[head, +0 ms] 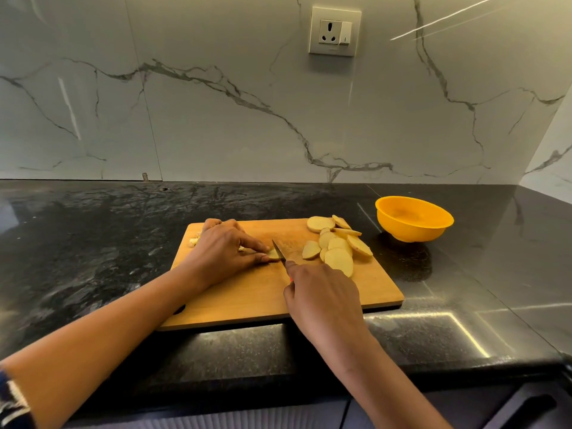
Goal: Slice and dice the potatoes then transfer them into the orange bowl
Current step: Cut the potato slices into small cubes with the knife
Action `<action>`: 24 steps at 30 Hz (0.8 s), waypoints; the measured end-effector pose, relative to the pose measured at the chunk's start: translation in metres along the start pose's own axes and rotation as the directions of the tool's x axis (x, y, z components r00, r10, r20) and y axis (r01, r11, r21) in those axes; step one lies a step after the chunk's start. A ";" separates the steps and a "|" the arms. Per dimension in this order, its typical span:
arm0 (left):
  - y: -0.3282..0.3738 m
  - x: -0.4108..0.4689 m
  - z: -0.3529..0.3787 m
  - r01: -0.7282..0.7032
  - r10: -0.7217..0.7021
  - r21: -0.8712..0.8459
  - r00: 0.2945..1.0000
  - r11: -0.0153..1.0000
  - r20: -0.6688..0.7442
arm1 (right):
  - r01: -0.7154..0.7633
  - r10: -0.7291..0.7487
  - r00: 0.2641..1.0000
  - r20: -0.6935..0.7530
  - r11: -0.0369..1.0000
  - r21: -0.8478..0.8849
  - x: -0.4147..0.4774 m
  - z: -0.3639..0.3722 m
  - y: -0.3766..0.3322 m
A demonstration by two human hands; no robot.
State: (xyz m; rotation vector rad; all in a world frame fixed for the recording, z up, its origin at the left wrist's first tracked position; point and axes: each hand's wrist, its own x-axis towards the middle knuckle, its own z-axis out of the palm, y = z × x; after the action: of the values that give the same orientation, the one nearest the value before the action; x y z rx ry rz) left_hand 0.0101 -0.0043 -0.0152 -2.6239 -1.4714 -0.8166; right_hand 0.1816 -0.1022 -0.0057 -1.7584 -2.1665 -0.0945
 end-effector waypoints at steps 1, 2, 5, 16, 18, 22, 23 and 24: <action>0.000 0.000 0.000 0.005 -0.005 -0.005 1.000 1.000 0.006 | 0.001 -0.001 1.000 0.015 1.000 -0.009 0.004 0.000 0.000; 0.000 0.000 0.000 0.009 -0.009 -0.004 1.000 1.000 0.009 | -0.002 0.002 0.999 0.040 1.000 -0.016 0.009 -0.001 0.001; 0.000 0.001 0.000 0.010 -0.010 0.023 1.000 1.000 0.010 | -0.002 0.006 0.992 0.123 0.999 -0.038 0.021 -0.004 -0.002; -0.002 -0.002 0.000 -0.025 0.023 -0.074 0.999 0.997 -0.028 | 0.035 -0.036 0.999 0.014 0.999 0.030 -0.026 -0.023 0.009; -0.004 -0.002 -0.001 -0.008 0.003 -0.165 1.000 0.986 -0.029 | -0.002 0.003 1.000 -0.005 0.999 0.053 -0.015 -0.018 0.008; -0.003 -0.003 -0.002 -0.007 0.001 -0.185 1.000 0.983 -0.030 | -0.022 0.022 1.000 0.006 0.997 0.078 -0.001 -0.005 -0.003; -0.002 -0.003 -0.003 -0.013 0.007 -0.180 0.999 0.984 -0.033 | -0.019 0.019 1.000 0.004 0.997 0.074 0.000 -0.003 -0.005; -0.001 -0.003 -0.003 -0.010 0.004 -0.185 1.000 0.983 -0.029 | -0.021 0.021 1.000 0.007 0.998 0.066 0.001 -0.001 -0.006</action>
State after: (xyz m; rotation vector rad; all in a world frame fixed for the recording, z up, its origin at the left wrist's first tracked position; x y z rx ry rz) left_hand 0.0063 -0.0069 -0.0145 -2.7320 -1.4443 -1.0330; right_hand 0.1759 -0.1033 -0.0032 -1.7464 -2.1298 -0.0122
